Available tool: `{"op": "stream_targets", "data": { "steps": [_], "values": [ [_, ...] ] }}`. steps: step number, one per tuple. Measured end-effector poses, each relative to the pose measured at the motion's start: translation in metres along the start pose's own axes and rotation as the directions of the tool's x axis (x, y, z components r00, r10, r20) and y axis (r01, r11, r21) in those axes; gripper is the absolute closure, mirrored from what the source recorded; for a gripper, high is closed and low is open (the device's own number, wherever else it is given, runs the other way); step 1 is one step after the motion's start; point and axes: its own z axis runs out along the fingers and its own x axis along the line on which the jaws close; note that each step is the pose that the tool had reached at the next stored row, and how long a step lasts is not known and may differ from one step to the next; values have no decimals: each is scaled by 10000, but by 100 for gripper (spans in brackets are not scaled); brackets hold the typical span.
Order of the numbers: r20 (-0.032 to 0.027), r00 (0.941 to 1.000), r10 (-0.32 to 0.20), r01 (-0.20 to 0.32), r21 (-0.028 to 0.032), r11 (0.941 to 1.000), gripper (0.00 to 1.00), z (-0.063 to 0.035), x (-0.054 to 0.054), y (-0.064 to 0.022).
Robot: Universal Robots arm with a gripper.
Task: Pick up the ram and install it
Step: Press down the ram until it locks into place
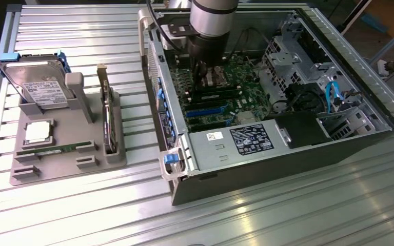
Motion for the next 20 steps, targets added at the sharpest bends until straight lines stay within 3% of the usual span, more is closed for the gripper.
{"op": "stream_targets", "data": {
  "steps": [20],
  "values": [
    [-4,10000,0,0,22,10000,89,65,-1,5]
  ]
}}
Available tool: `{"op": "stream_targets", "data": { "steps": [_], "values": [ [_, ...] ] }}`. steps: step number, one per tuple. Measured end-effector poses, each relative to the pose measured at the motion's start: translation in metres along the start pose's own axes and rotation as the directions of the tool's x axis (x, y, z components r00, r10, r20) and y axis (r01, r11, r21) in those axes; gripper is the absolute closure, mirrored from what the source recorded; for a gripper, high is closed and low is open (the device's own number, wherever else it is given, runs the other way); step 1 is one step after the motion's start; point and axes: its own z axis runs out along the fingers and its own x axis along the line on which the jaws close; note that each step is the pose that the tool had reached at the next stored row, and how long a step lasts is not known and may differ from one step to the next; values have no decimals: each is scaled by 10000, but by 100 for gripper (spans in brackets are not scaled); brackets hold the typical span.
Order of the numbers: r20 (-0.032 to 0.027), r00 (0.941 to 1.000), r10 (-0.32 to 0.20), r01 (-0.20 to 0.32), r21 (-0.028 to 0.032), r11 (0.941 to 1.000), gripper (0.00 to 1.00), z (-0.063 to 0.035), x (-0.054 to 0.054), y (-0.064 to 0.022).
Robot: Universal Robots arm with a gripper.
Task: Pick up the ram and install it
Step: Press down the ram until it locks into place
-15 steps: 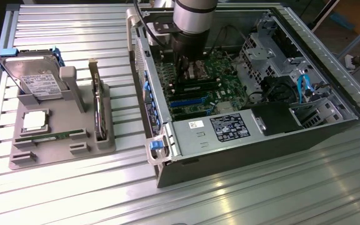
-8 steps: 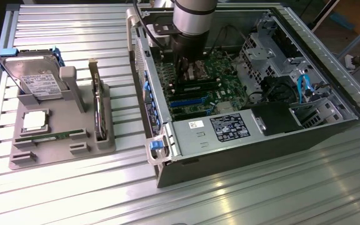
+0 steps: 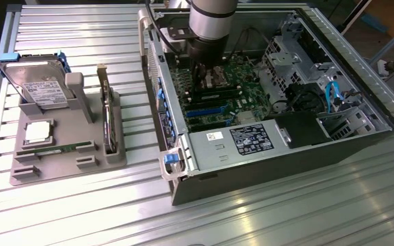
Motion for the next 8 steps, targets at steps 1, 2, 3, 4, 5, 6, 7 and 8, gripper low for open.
{"op": "stream_targets", "data": {
  "steps": [1,2,3,4,5,6,7,8],
  "values": [
    [-1,10000,0,0,-1,10000,89,1,0,0],
    [0,10000,0,0,-1,10000,89,2,0,0],
    [1,10000,1,-1,0,10000,89,3,-1,0],
    [4,10000,1,-1,2,10000,89,5,-1,0],
    [3,10000,0,0,1,10000,89,6,-1,0],
    [3,10000,0,0,1,10000,89,7,-1,0],
    [3,10000,1,-1,1,10000,89,11,-1,0],
    [3,10000,1,-1,1,10000,89,12,-1,0]
  ]
}}
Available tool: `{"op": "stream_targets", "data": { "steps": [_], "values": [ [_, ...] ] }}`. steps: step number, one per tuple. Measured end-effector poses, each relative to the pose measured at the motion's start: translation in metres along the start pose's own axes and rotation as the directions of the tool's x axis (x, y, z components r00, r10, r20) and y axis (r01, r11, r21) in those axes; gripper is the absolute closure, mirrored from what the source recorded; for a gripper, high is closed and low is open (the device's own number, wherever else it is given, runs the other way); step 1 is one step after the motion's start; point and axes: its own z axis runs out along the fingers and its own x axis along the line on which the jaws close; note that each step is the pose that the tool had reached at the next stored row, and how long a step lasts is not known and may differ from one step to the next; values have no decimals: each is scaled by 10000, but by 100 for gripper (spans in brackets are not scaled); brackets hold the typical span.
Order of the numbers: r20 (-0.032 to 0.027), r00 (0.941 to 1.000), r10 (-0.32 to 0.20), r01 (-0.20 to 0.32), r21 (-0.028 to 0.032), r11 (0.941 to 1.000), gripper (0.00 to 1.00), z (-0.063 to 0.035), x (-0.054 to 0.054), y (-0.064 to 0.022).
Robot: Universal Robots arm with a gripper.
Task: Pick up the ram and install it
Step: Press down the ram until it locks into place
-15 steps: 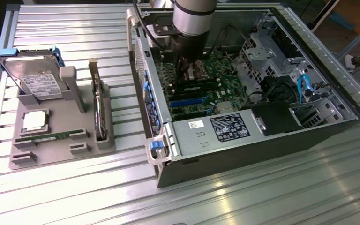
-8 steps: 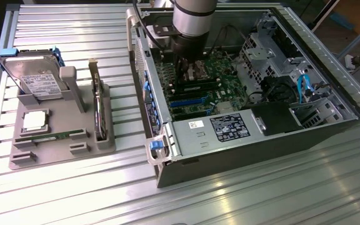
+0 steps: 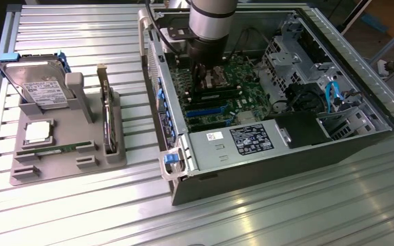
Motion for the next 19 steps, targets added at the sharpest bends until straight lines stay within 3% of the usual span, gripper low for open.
{"op": "stream_targets", "data": {
  "steps": [19],
  "values": [
    [8,10000,0,0,4,10000,89,8,5,-1]
  ]
}}
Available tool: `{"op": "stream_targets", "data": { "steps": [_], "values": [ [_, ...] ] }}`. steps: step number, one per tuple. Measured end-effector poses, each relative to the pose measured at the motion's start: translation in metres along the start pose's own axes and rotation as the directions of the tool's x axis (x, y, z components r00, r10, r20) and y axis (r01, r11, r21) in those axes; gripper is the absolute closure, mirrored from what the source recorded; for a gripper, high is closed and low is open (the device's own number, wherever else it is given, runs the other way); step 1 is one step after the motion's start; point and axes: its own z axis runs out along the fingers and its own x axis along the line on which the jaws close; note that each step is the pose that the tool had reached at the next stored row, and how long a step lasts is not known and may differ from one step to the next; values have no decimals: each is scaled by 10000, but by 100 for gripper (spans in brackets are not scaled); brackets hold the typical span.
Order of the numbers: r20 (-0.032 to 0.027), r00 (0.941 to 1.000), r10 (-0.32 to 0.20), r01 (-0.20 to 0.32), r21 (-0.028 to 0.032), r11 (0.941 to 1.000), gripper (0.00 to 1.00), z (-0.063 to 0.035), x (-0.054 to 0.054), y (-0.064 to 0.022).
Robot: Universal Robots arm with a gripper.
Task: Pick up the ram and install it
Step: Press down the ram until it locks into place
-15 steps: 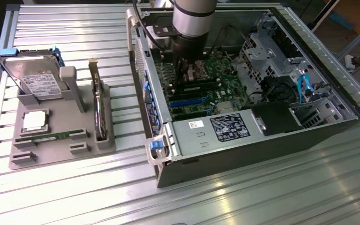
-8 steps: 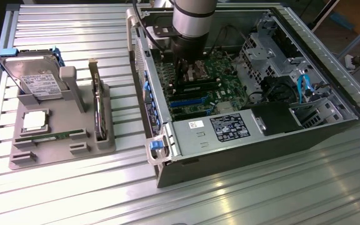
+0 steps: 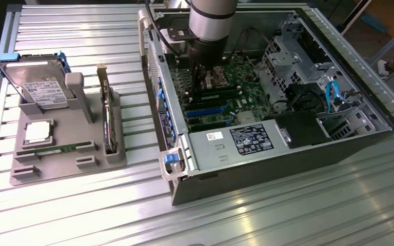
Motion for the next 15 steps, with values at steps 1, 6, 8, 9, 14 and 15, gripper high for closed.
{"op": "stream_targets", "data": {
  "steps": [1,6,8,9,14,15],
  "values": [
    [6,10000,1,-1,5,10000,89,-7,-1,-1],
    [-10,10000,0,0,-1,10000,89,-107,5,-2],
    [-11,10000,0,0,-2,10000,89,-145,6,-3],
    [-12,10000,1,-1,-3,10000,89,-164,7,-3],
    [-11,10000,0,0,-3,10000,89,-245,10,-6],
    [-11,10000,0,0,-2,10000,89,-267,11,-6]
  ]
}}
